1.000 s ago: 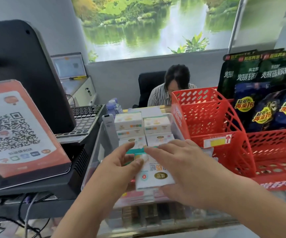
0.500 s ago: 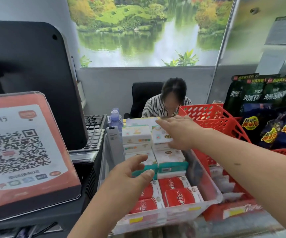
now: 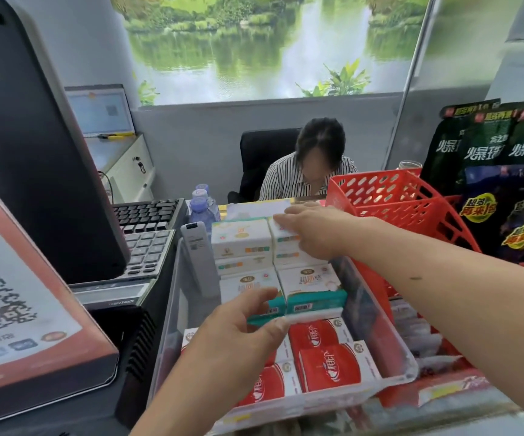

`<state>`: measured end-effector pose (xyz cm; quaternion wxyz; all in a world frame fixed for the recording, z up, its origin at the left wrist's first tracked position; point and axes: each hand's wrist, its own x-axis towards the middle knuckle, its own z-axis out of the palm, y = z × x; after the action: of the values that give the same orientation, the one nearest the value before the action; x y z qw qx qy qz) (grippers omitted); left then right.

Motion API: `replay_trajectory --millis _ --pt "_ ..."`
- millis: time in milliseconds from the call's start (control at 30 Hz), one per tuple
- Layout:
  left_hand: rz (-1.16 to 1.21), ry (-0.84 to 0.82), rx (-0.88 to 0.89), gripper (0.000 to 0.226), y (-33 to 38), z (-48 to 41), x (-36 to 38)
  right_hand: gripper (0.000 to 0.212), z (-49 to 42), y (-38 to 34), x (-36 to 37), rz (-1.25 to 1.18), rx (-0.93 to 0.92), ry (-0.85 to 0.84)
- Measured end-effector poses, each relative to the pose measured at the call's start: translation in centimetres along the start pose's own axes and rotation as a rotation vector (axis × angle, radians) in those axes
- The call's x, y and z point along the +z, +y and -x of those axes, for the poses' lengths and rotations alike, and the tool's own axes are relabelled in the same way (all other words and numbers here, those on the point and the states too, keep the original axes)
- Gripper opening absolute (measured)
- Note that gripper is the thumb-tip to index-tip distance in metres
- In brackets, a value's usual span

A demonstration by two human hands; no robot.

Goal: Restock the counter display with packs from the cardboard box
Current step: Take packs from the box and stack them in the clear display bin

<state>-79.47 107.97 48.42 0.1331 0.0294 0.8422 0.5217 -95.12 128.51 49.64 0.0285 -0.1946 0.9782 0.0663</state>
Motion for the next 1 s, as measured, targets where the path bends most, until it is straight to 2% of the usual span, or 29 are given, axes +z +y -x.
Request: replay_trajectory --millis 133,300,400,767,1000 --pt "-0.034 0.019 0.004 0.033 0.4 0.1 0.6 0.059 0.3 -0.5 0.6 -0.016 0.029 0.043" --pt "-0.036 0.022 0.014 0.033 0.8 0.9 1.0 0.07 2.9 -1.2 0.1 -0.036 0.061 0.093" --pt "-0.031 0.03 0.021 0.033 1.0 1.7 1.4 0.064 5.9 -2.2 0.0 -0.037 0.047 0.14" --pt "-0.004 0.059 0.053 0.03 0.7 7.1 4.3 0.047 19.0 -7.0 2.2 -0.284 -0.077 0.173" --pt "-0.034 -0.046 0.054 0.025 -0.4 11.6 4.9 0.046 25.0 -10.9 2.9 -0.325 -0.078 0.224"
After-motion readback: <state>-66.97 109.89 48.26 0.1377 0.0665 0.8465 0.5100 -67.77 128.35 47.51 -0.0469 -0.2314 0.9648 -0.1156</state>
